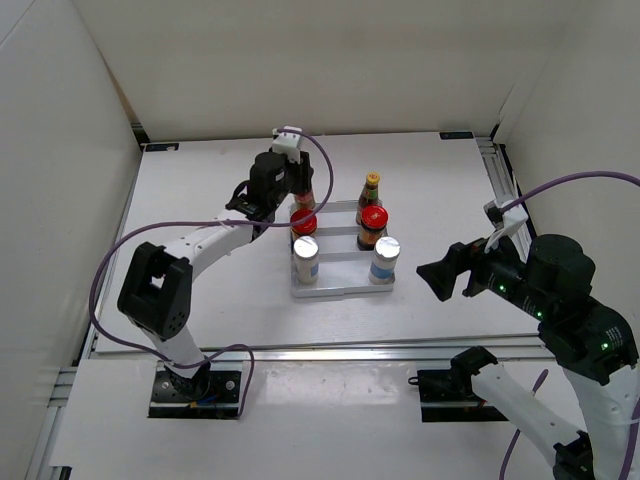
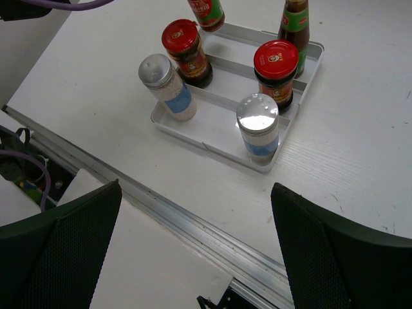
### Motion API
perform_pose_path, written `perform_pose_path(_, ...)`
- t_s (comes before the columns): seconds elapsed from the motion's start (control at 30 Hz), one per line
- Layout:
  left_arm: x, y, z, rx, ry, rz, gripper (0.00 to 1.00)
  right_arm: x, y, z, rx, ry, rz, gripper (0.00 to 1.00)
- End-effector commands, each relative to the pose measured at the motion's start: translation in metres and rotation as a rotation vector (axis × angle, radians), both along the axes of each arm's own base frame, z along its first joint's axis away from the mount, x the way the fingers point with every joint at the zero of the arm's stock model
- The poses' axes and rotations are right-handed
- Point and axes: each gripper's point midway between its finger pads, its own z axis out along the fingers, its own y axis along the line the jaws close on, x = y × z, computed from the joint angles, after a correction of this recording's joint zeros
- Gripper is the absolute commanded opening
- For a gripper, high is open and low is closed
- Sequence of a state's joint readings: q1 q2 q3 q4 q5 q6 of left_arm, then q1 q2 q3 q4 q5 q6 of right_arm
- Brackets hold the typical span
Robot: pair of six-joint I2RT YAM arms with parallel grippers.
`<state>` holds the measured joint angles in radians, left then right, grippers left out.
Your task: Organize the condiment bottles
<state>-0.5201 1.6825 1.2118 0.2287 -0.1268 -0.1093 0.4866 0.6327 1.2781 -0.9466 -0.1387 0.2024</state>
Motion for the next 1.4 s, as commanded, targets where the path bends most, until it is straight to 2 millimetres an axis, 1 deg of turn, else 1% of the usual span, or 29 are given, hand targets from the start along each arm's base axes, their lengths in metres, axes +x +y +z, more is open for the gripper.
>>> perform_pose_path(0.0,0.003,-0.013,0.044,-0.111,-0.116,-0.032,0.11,0.001,0.004,0.007,0.015,-0.025,0.021,1.00)
perform_pose_path(0.07,0.003,-0.014,0.047,-0.125,-0.119,-0.031,0.11,0.002,0.005,0.003,0.011,-0.017,0.021,1.00)
perform_pose_path(0.1,0.004,-0.014,0.035,-0.114,-0.099,-0.030,0.11,0.002,0.005,0.003,0.011,-0.017,0.021,1.00)
perform_pose_path(0.23,0.006,-0.015,0.022,-0.104,-0.082,-0.030,0.11,0.003,0.004,0.003,0.008,-0.018,0.012,1.00)
perform_pose_path(0.3,0.008,-0.017,0.011,-0.093,-0.063,-0.029,0.11,0.003,0.004,0.003,0.008,-0.018,0.012,1.00)
perform_pose_path(0.33,0.009,-0.017,0.011,-0.093,-0.063,-0.029,0.11,0.003,0.004,0.003,0.008,-0.018,0.012,1.00)
perform_pose_path(0.4,0.011,-0.018,-0.002,-0.074,-0.047,-0.030,0.11,0.005,0.005,0.001,0.003,-0.009,0.012,1.00)
perform_pose_path(0.43,0.012,-0.016,-0.002,-0.072,-0.048,-0.020,0.13,0.005,0.005,0.001,0.003,-0.009,0.012,1.00)
perform_pose_path(0.5,0.014,-0.017,-0.013,-0.062,-0.029,-0.019,0.15,0.004,0.004,0.003,0.003,-0.009,0.012,1.00)
perform_pose_path(0.57,0.015,-0.016,-0.013,-0.060,-0.030,-0.010,0.18,0.005,0.003,0.003,0.000,-0.010,0.004,1.00)
perform_pose_path(0.6,0.015,-0.016,-0.018,-0.056,-0.022,-0.010,0.21,0.005,0.003,0.003,0.000,-0.010,0.004,1.00)
perform_pose_path(0.63,0.015,-0.016,-0.018,-0.056,-0.022,-0.010,0.27,0.005,0.003,0.003,0.000,-0.010,0.004,1.00)
perform_pose_path(0.7,0.016,-0.016,-0.018,-0.048,-0.026,-0.011,0.34,0.004,0.002,0.001,-0.004,-0.002,0.004,1.00)
perform_pose_path(0.73,0.016,-0.016,-0.018,-0.048,-0.026,-0.011,0.67,0.005,0.001,0.000,-0.007,-0.004,-0.006,1.00)
perform_pose_path(0.77,0.016,-0.016,-0.018,-0.048,-0.026,-0.011,0.78,0.005,0.001,0.000,-0.007,-0.004,-0.006,1.00)
perform_pose_path(0.8,0.016,-0.011,-0.011,-0.050,-0.039,0.015,1.00,0.005,0.001,0.000,-0.007,-0.004,-0.006,1.00)
perform_pose_path(0.83,0.017,-0.009,-0.011,-0.048,-0.040,0.028,1.00,0.005,0.001,0.000,-0.007,-0.004,-0.006,1.00)
perform_pose_path(0.87,0.017,-0.006,-0.004,-0.053,-0.053,0.040,1.00,0.006,-0.001,0.000,-0.011,-0.006,-0.018,1.00)
perform_pose_path(0.9,0.017,-0.006,-0.004,-0.053,-0.053,0.040,1.00,0.007,-0.002,0.000,-0.007,-0.002,-0.029,1.00)
perform_pose_path(0.93,0.018,-0.004,0.009,-0.054,-0.080,0.048,1.00,0.009,-0.004,0.000,-0.012,-0.004,-0.042,1.00)
perform_pose_path(1.0,0.019,0.000,0.024,-0.057,-0.111,0.069,1.00,0.008,-0.005,-0.002,0.002,0.010,-0.061,1.00)
perform_pose_path(1.03,0.016,0.003,0.038,-0.054,-0.134,0.068,1.00,0.011,-0.009,-0.003,-0.006,0.005,-0.087,1.00)
perform_pose_path(1.07,0.019,0.007,0.043,-0.034,-0.147,0.088,1.00,0.013,-0.010,-0.007,-0.007,0.018,-0.101,1.00)
perform_pose_path(1.17,0.016,0.020,0.092,-0.029,-0.240,0.130,1.00,0.017,-0.014,-0.010,-0.007,0.043,-0.147,1.00)
perform_pose_path(1.23,0.012,0.030,0.113,-0.002,-0.266,0.164,1.00,0.021,-0.013,-0.017,-0.022,0.075,-0.161,1.00)
perform_pose_path(1.27,0.004,0.038,0.145,-0.003,-0.318,0.177,1.00,0.026,-0.010,-0.022,-0.038,0.100,-0.161,1.00)
perform_pose_path(1.3,-0.001,0.042,0.150,0.019,-0.313,0.175,1.00,0.027,-0.010,-0.027,-0.053,0.124,-0.161,1.00)
perform_pose_path(1.33,-0.015,0.054,0.171,0.019,-0.342,0.193,1.00,0.033,-0.011,-0.034,-0.072,0.155,-0.189,1.00)
perform_pose_path(1.37,-0.024,0.063,0.186,0.010,-0.354,0.214,1.00,0.034,-0.013,-0.034,-0.066,0.160,-0.208,1.00)
